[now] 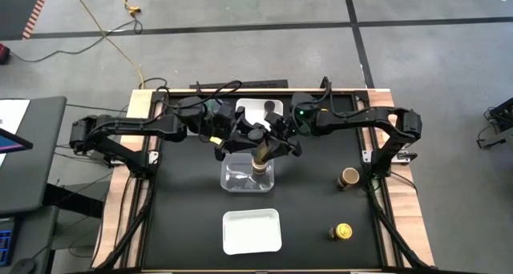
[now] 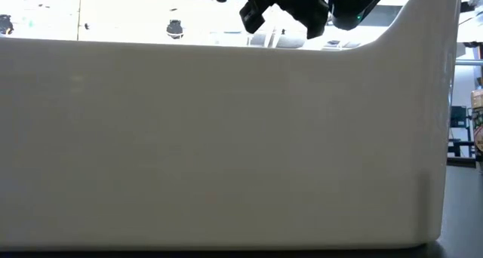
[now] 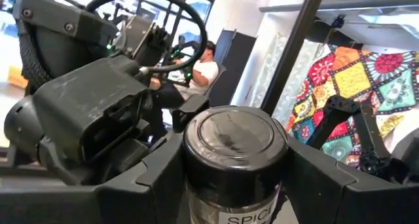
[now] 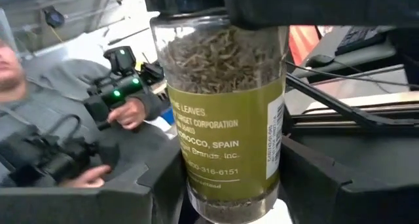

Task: Sort spices by type
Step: Put the black seasoning bottle into the top white bin

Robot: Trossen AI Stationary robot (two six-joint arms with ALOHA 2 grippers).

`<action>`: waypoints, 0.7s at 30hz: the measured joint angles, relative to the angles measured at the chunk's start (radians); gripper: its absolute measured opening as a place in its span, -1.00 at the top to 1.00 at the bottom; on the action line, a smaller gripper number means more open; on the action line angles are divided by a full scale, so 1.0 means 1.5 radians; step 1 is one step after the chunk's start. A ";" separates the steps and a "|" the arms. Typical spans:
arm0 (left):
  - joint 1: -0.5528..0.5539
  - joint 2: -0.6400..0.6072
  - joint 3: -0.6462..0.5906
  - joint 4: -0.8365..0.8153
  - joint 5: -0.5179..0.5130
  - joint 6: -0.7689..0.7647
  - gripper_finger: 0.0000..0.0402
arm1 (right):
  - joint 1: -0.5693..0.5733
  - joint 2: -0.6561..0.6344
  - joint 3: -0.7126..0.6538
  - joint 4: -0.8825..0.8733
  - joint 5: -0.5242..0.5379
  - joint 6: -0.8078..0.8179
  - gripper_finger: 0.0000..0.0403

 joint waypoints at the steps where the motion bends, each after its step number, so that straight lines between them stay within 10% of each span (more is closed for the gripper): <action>1: 0.000 0.000 0.000 -0.004 -0.004 -0.002 -0.07 | 0.000 0.000 0.000 -0.001 0.002 -0.016 -0.23; 21: -0.001 0.000 0.000 -0.013 -0.009 -0.016 -0.07 | -0.021 0.001 0.000 0.000 -0.004 -0.036 -0.42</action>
